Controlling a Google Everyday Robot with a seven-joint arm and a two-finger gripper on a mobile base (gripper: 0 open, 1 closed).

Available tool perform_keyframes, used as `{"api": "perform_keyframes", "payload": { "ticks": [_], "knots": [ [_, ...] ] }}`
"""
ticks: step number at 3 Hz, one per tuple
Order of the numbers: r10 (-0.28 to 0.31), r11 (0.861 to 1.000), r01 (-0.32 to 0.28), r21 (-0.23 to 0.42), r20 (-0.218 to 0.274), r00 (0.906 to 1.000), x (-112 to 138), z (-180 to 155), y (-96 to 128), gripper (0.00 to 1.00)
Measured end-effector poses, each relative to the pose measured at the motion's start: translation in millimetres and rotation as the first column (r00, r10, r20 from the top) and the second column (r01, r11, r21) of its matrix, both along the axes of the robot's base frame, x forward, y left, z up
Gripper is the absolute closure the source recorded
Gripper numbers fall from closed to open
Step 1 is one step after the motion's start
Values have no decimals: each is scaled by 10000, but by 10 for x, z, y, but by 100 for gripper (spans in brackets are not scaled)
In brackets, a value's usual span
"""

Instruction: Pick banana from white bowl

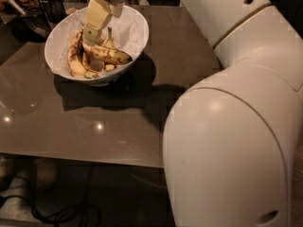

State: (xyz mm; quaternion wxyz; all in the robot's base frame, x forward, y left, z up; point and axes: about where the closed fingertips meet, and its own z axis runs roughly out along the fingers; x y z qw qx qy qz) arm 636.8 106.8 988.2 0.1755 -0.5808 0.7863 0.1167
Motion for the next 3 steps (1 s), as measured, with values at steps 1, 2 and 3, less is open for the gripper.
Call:
{"api": "perform_keyframes", "payload": {
  "ticks": [1,2,3],
  "knots": [
    [-291,9993,286,-229,-220,9993,59,-118,30,22],
    [-265,9984,244,-509,-418,9988,79,-263,125,23],
    [-245,9972,202,-715,-587,9980,112,-392,208,26]
  ]
}}
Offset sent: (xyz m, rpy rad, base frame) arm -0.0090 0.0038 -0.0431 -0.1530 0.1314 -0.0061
